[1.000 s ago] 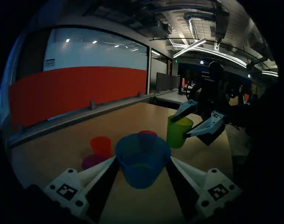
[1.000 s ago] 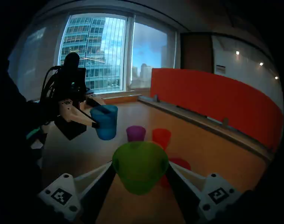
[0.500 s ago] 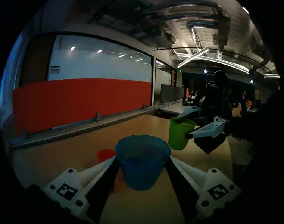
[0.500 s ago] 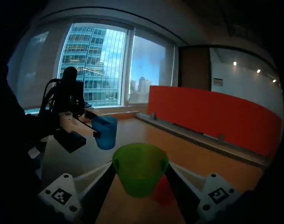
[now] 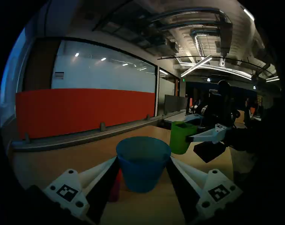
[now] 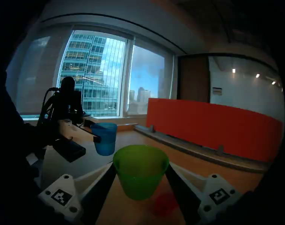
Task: Pour water
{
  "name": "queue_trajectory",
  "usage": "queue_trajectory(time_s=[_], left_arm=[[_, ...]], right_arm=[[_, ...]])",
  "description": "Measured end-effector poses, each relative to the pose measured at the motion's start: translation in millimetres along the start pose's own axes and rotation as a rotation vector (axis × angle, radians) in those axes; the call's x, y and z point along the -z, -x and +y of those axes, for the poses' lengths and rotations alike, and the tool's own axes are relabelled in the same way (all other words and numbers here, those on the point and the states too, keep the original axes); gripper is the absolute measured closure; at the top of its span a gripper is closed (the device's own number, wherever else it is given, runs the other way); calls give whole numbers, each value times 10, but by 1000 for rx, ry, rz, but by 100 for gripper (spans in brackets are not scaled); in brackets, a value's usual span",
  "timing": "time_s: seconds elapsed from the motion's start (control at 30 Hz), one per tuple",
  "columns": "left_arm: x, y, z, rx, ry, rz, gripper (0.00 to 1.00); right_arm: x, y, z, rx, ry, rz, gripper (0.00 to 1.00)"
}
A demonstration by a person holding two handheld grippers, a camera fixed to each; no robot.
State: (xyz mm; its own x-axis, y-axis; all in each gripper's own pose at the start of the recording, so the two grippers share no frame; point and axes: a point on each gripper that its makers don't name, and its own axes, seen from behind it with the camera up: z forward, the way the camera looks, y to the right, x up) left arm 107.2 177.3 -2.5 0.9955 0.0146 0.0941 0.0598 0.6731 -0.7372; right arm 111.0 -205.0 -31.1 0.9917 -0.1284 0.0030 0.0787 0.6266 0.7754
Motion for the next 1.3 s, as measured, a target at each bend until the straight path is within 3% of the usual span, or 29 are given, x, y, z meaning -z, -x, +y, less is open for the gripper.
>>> queue_trajectory(time_s=[0.4, 0.8, 1.3], left_arm=[[11, -123, -8, -5, -2, 23, 16], [15, -320, -43, -61, -14, 50, 16], [-1, -621, -99, -226, -63, 61, 16]], right_arm=[[-58, -165, 46, 15, 5, 28, 8], [-97, -187, -8, 13, -20, 27, 9], [-220, -97, -192, 4, -81, 16, 9]])
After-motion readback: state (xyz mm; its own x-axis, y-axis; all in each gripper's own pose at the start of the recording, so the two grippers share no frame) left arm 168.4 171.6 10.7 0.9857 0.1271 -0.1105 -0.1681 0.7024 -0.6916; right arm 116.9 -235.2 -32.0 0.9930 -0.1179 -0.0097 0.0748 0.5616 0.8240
